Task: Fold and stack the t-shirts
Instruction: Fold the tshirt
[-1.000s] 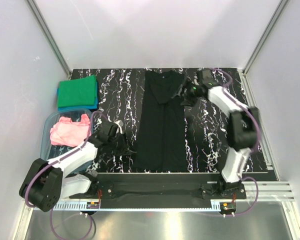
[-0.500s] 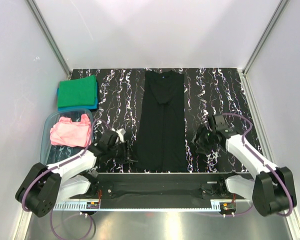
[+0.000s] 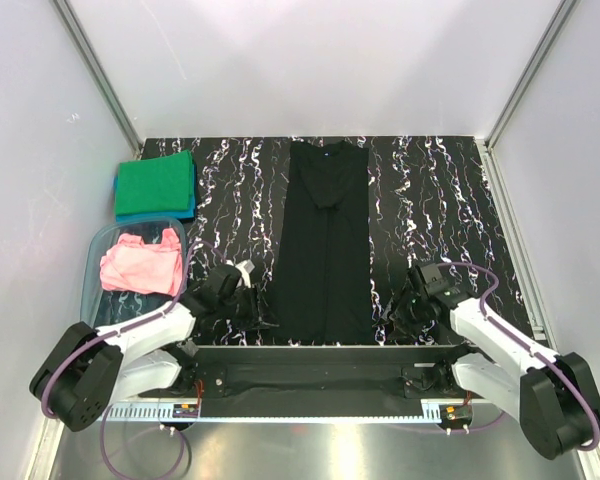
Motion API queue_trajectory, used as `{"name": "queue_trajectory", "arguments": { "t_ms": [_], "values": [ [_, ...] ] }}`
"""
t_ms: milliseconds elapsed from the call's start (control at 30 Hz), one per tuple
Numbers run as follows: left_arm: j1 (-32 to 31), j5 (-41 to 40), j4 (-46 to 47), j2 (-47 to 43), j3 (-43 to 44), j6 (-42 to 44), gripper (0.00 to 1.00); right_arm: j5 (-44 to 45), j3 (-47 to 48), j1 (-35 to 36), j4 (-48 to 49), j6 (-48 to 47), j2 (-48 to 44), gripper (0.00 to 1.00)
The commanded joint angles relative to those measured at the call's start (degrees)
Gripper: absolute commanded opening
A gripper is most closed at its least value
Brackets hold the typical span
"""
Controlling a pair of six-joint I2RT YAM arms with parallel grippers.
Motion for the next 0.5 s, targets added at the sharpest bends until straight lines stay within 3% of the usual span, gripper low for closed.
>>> {"name": "queue_trajectory", "arguments": {
  "t_ms": [0,133,467],
  "values": [
    [-0.3,-4.9,-3.5,-0.8,-1.0,0.8,0.34,0.9,-1.8,1.9,3.2,1.9,-1.0,0.56],
    [-0.4,-4.1,-2.9,-0.4,-1.3,0.7,0.29,0.3,-2.4,3.2,6.2,1.3,0.1,0.53],
    [-0.3,-3.5,-5.5,-0.8,-1.1,1.2,0.35,-1.4,-4.8,5.7,9.1,2.4,1.2,0.44]
  ]
}}
